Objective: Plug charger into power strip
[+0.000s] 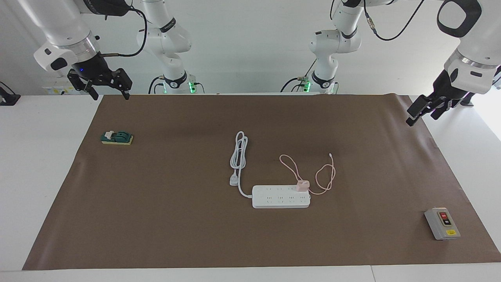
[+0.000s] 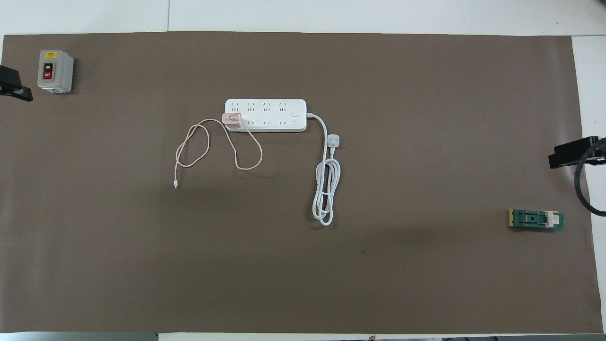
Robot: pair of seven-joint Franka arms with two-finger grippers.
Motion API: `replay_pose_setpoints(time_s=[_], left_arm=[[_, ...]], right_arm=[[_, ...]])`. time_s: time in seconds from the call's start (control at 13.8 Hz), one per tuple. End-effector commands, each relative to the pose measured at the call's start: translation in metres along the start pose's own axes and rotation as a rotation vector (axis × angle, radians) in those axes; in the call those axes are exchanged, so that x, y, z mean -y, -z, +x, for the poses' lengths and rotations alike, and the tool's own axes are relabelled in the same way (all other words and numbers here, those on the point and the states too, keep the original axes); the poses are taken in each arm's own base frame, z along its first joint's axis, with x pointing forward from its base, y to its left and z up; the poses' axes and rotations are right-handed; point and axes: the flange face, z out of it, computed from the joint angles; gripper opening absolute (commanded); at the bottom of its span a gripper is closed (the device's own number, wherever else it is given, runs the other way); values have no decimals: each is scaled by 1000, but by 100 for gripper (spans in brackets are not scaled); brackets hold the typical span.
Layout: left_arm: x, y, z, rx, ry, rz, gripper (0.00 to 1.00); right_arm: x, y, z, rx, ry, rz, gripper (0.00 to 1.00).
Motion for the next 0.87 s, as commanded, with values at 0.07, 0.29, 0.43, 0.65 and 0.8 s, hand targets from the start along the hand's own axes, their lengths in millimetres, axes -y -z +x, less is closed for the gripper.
replay_pose_setpoints(time_s=[0.07, 0.29, 0.43, 0.65, 0.8], left_arm=[[-9, 2, -23, 20, -69, 20, 100], [-18, -3, -40, 43, -91, 19, 100], [-23, -4, -43, 46, -100, 18, 100], [-26, -8, -66, 71, -104, 19, 100], [-29, -11, -68, 85, -124, 24, 100]], right_arm=[[-6, 1, -7, 5, 15, -6, 100], [-10, 1, -7, 5, 6, -5, 100], [-13, 1, -8, 5, 0, -4, 100], [-13, 1, -8, 5, -3, -4, 100], [-13, 1, -8, 5, -2, -4, 100]])
